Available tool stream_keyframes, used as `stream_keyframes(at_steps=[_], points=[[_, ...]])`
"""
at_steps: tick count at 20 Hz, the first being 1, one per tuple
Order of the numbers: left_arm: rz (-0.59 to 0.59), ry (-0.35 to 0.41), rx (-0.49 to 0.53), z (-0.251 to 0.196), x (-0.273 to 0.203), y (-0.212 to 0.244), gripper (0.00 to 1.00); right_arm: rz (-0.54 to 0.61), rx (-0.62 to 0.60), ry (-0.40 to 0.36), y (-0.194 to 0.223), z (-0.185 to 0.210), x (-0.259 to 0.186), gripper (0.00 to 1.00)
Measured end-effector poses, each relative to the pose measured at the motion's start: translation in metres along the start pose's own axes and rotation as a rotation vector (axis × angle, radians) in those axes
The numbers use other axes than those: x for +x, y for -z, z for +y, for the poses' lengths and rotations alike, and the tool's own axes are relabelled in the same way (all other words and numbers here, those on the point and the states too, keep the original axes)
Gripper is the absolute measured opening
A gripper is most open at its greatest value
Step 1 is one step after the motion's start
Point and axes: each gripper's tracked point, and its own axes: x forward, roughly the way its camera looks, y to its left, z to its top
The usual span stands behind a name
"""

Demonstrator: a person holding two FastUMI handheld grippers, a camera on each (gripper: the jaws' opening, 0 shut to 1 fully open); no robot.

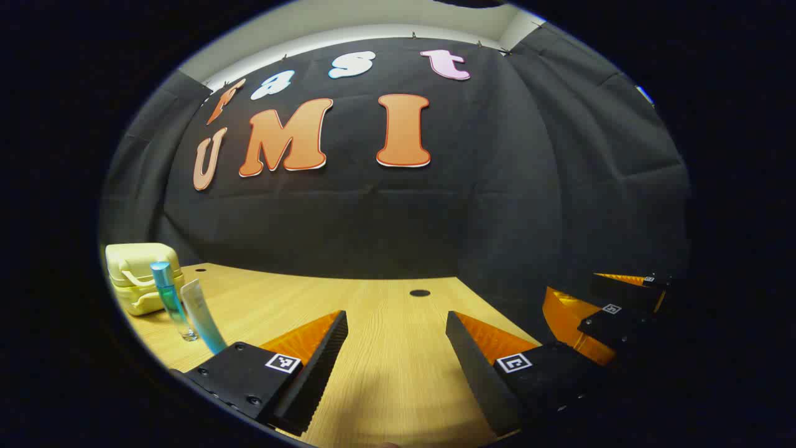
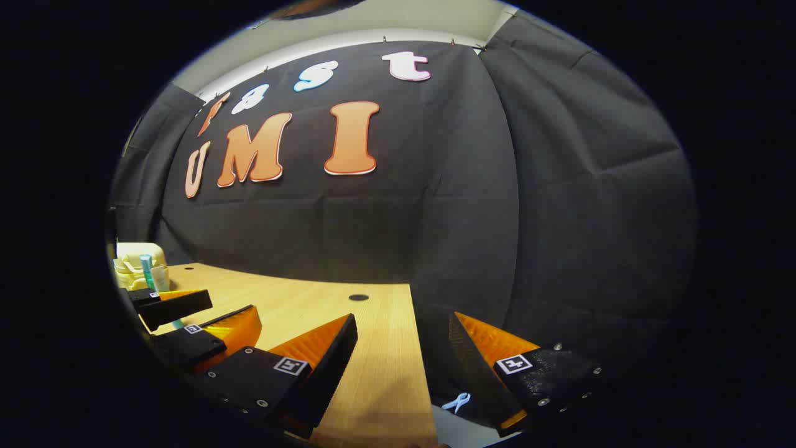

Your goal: First open the suitcase, pack the skin care products into it, and then close the suitcase.

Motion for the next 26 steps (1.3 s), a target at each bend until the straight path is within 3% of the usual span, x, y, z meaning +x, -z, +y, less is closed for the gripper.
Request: stream_keyframes(at_steps=[2, 4, 9, 15, 18, 23, 26], points=[[-0.053, -0.054, 0.029, 0.016, 0.043, -0.020, 0.98, -0.040, 0.003, 0.021, -0.020, 0.001, 0.024, 0.94], [-0.080, -0.039, 0.041, 0.018, 0.064, -0.039, 0.98, -0.080, -0.002, 0.024, -0.050, 0.002, 0.030, 0.94], [-0.151, -0.011, -0.013, 0.043, 0.046, -0.126, 0.98, -0.157, -0.241, 0.092, -0.132, -0.017, -0.005, 0.95], [-0.111, 0.084, -0.022, 0.069, 0.019, -0.212, 0.98, -0.057, -0.275, 0.107, -0.194, -0.007, -0.062, 0.96], [-0.137, 0.118, -0.022, 0.090, -0.007, -0.269, 0.98, -0.107, -0.327, 0.136, -0.245, 0.005, -0.089, 0.95], [-0.177, 0.103, 0.006, 0.150, -0.058, -0.345, 0.98, -0.144, -0.287, 0.018, -0.302, 0.081, -0.116, 0.95], [-0.175, 0.058, 0.031, 0.201, -0.085, -0.360, 1.00, -0.148, -0.244, -0.057, -0.320, 0.128, -0.124, 0.95]])
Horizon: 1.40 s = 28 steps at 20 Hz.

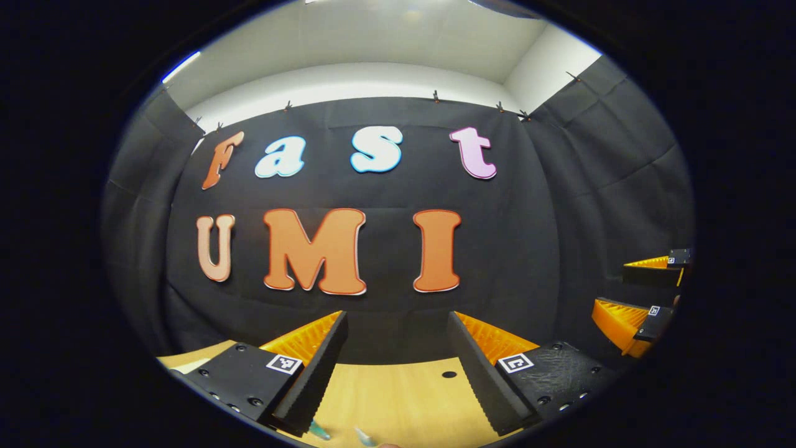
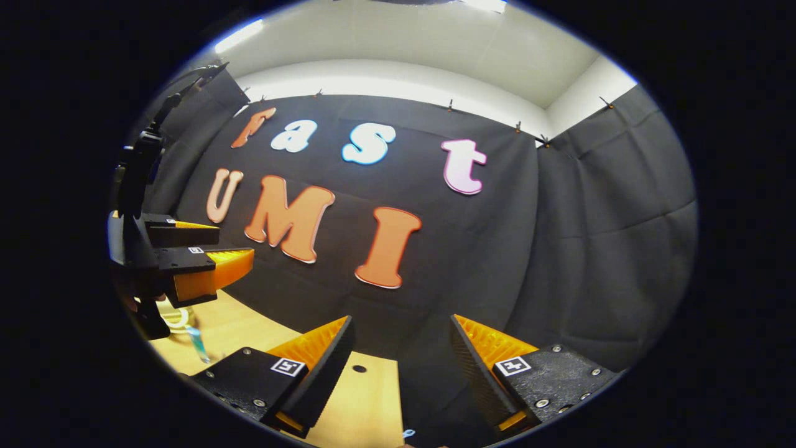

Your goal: First open the suitcase, pack the skin care products into it, and then close the suitcase.

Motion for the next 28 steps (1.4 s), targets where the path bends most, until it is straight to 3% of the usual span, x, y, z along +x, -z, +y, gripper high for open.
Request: stream_keyframes(at_steps=[3, 9, 15, 17, 18, 20, 23, 28], points=[[0.013, -0.038, 0.033, 0.053, -0.026, -0.002, 1.00, 0.025, 0.064, -0.069, -0.011, 0.050, -0.007, 0.95], [0.021, -0.089, 0.036, 0.167, -0.042, 0.015, 1.00, 0.039, 0.063, -0.071, -0.026, 0.132, -0.010, 0.95], [0.013, 0.000, 0.045, 0.237, -0.026, 0.039, 1.00, 0.029, 0.173, 0.001, -0.056, 0.197, 0.015, 0.95], [0.038, 0.019, 0.108, 0.255, -0.021, 0.057, 1.00, 0.026, 0.144, 0.037, -0.058, 0.207, 0.020, 0.92], [0.075, 0.049, 0.155, 0.260, -0.020, 0.075, 0.98, 0.042, 0.137, 0.045, -0.054, 0.212, 0.021, 0.95], [0.133, 0.128, 0.216, 0.258, -0.022, 0.111, 0.99, 0.071, 0.117, 0.070, -0.050, 0.220, 0.025, 0.95], [0.184, 0.193, 0.335, 0.262, -0.026, 0.158, 0.98, 0.111, 0.075, 0.106, -0.046, 0.223, 0.027, 0.99], [0.273, 0.312, 0.520, 0.255, -0.040, 0.234, 0.97, 0.149, 0.037, 0.157, -0.045, 0.220, 0.032, 0.95]])
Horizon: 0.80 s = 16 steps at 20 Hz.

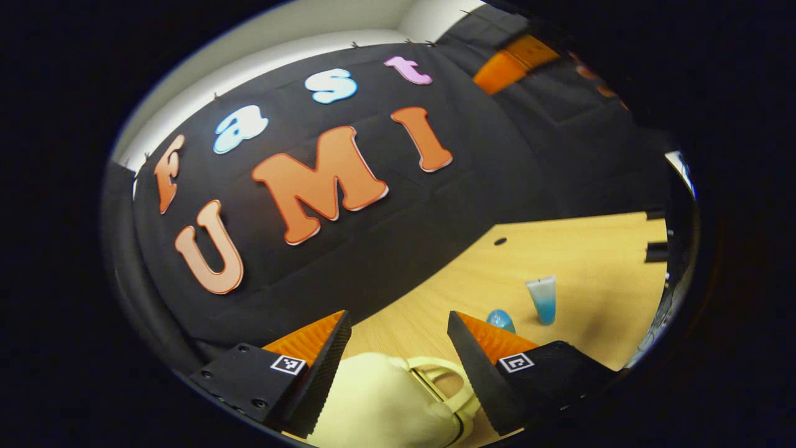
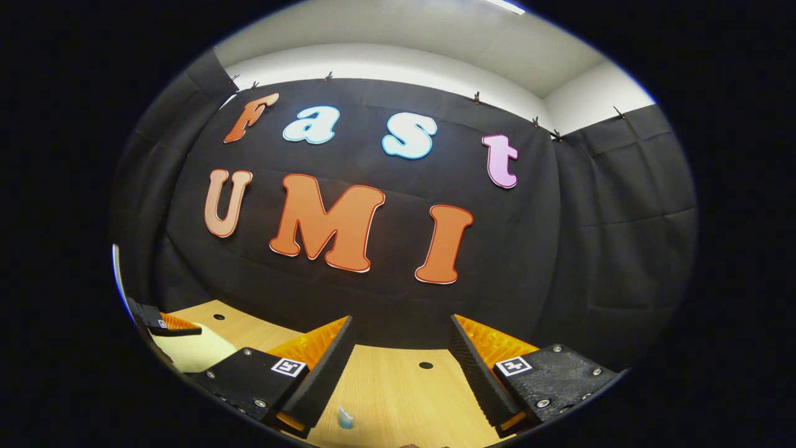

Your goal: First open the suitcase, pack the skin care products into it, and then close the suitcase.

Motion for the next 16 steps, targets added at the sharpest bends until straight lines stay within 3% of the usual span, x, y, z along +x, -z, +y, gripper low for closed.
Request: stream_keyframes(at_steps=[4, 6, 8, 9, 11, 14, 16], points=[[0.055, 0.064, 0.145, -0.021, 0.011, 0.040, 0.97, 0.027, 0.009, 0.044, 0.002, -0.004, 0.001, 0.95], [0.092, 0.105, 0.196, -0.030, 0.014, 0.061, 0.92, 0.050, -0.008, 0.068, 0.007, -0.007, 0.001, 0.99], [0.115, 0.141, 0.242, -0.039, 0.015, 0.075, 0.92, 0.067, -0.017, 0.082, 0.009, -0.008, -0.001, 0.95], [0.123, 0.152, 0.272, -0.043, 0.016, 0.079, 0.87, 0.073, -0.012, 0.079, 0.010, -0.006, -0.002, 0.95], [0.153, 0.171, 0.325, -0.051, 0.018, 0.093, 0.91, 0.073, -0.012, 0.077, 0.010, -0.006, -0.008, 0.95], [0.285, 0.198, 0.396, -0.058, 0.018, 0.133, 0.78, 0.037, -0.055, 0.073, 0.003, -0.005, -0.005, 0.95], [0.299, 0.187, 0.469, -0.059, 0.022, 0.137, 0.74, 0.015, -0.065, 0.064, 0.000, -0.003, -0.005, 0.99]])
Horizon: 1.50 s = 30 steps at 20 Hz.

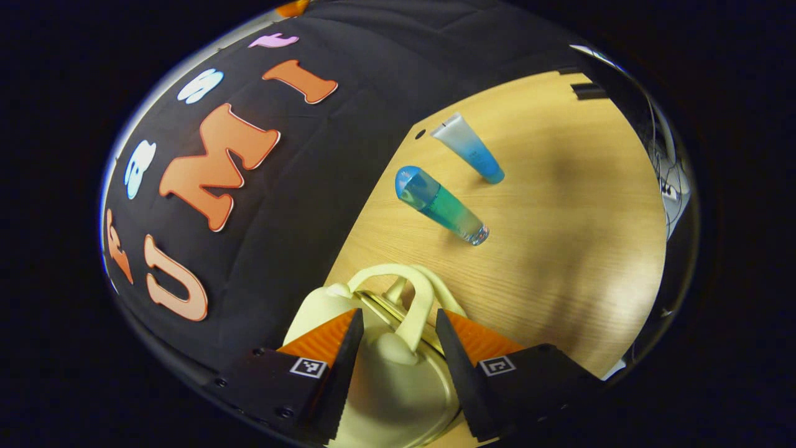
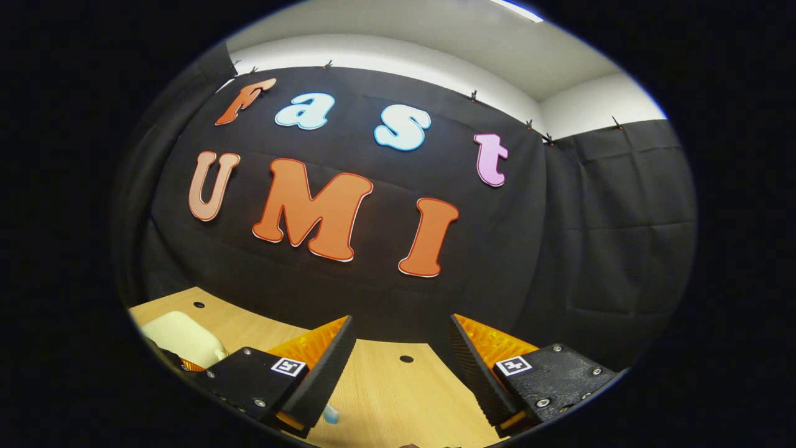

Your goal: First open the suitcase, pack the skin care products into it, and then close the suitcase.

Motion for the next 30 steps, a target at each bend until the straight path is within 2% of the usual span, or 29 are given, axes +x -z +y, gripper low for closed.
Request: stream_keyframes(at_steps=[3, 4, 6, 7, 9, 11, 14, 17, 22, 25, 30], points=[[0.028, 0.005, 0.071, -0.007, 0.014, -0.006, 0.69, -0.014, -0.015, -0.017, 0.002, 0.004, -0.001, 0.92], [0.049, 0.017, 0.094, -0.013, 0.021, -0.004, 0.45, -0.012, -0.029, -0.023, 0.006, 0.003, -0.003, 0.94], [0.079, 0.021, 0.114, -0.021, 0.025, -0.006, 0.18, -0.020, -0.079, -0.038, 0.011, 0.002, -0.001, 0.95], [0.086, 0.021, 0.098, -0.022, 0.026, -0.006, 0.19, -0.031, -0.109, -0.046, 0.012, 0.001, 0.002, 0.95], [0.074, -0.006, 0.053, -0.011, 0.023, -0.013, 0.08, -0.066, -0.156, -0.070, 0.011, 0.001, 0.008, 0.95], [0.091, 0.012, -0.058, -0.012, 0.018, -0.016, 0.07, -0.078, -0.167, -0.123, 0.016, 0.006, 0.018, 0.93], [0.088, -0.026, -0.195, 0.006, 0.013, -0.025, 0.08, -0.079, -0.123, -0.176, 0.019, 0.007, 0.036, 0.95], [0.081, -0.104, -0.305, 0.020, 0.004, -0.030, 0.07, -0.082, -0.089, -0.225, 0.024, 0.007, 0.055, 0.95], [0.092, -0.286, -0.572, 0.046, -0.008, -0.023, 0.07, -0.057, 0.020, -0.280, 0.038, 0.001, 0.079, 0.95], [0.099, -0.351, -0.721, 0.050, -0.008, -0.023, 0.07, -0.031, 0.044, -0.306, 0.052, 0.006, 0.090, 0.95], [0.073, -0.460, -0.841, 0.055, -0.011, -0.019, 0.07, -0.042, 0.017, -0.334, 0.047, 0.022, 0.094, 0.95]])
